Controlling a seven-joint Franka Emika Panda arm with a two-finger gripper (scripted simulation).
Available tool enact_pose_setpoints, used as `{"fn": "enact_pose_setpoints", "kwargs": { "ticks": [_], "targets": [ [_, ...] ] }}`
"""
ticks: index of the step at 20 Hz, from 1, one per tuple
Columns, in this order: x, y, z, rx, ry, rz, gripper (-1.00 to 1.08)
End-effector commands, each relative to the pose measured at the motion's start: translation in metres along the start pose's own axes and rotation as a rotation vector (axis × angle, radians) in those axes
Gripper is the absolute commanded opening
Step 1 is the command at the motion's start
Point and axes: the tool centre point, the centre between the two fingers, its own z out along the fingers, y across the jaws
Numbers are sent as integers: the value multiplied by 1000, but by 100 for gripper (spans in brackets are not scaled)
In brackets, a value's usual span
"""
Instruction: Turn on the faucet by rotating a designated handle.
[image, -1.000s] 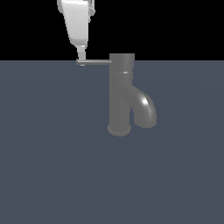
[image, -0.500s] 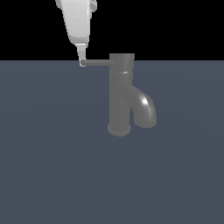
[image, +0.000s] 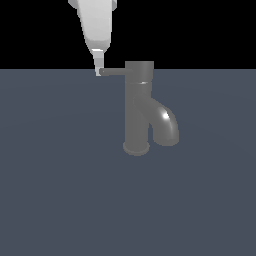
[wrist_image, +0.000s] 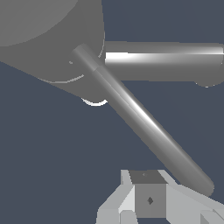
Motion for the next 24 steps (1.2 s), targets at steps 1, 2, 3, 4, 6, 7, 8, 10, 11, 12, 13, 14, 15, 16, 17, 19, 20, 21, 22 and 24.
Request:
{"fn": "enact_pose_setpoints", "kwargs": {
  "ticks": [1, 2, 3, 4, 6, 7, 8, 10, 11, 12, 13, 14, 15, 16, 17, 19, 20, 21, 22, 24],
  "targets": [
    [16, 9, 0, -1, 1, 15, -100],
    [18, 12, 0, -1, 1, 15, -100],
    [22, 15, 0, -2, 1, 16, -100],
    [25, 17, 0, -2, 1, 16, -100],
    [31, 23, 0, -2, 1, 16, -100],
    [34, 26, 0, -2, 1, 16, -100],
    [37, 29, 0, -2, 1, 16, -100],
    [43, 35, 0, -2, 1, 16, -100],
    [47, 39, 0, -2, 1, 16, -100],
    [50, 42, 0, -2, 1, 16, -100],
    [53, 45, 0, -3, 1, 17, -100],
    [57, 48, 0, -3, 1, 17, -100],
    [60, 51, 0, -3, 1, 17, -100],
    [63, 54, -1, -3, 1, 17, -100],
    [67, 57, -1, -3, 1, 17, -100],
    [70, 61, -1, -3, 2, 17, -100],
    [62, 55, 0, -2, 2, 6, -100],
    [68, 55, 0, -3, 2, 6, -100],
    [73, 55, 0, -3, 2, 7, -100],
    [84, 55, 0, -3, 2, 8, -100]
  ]
}}
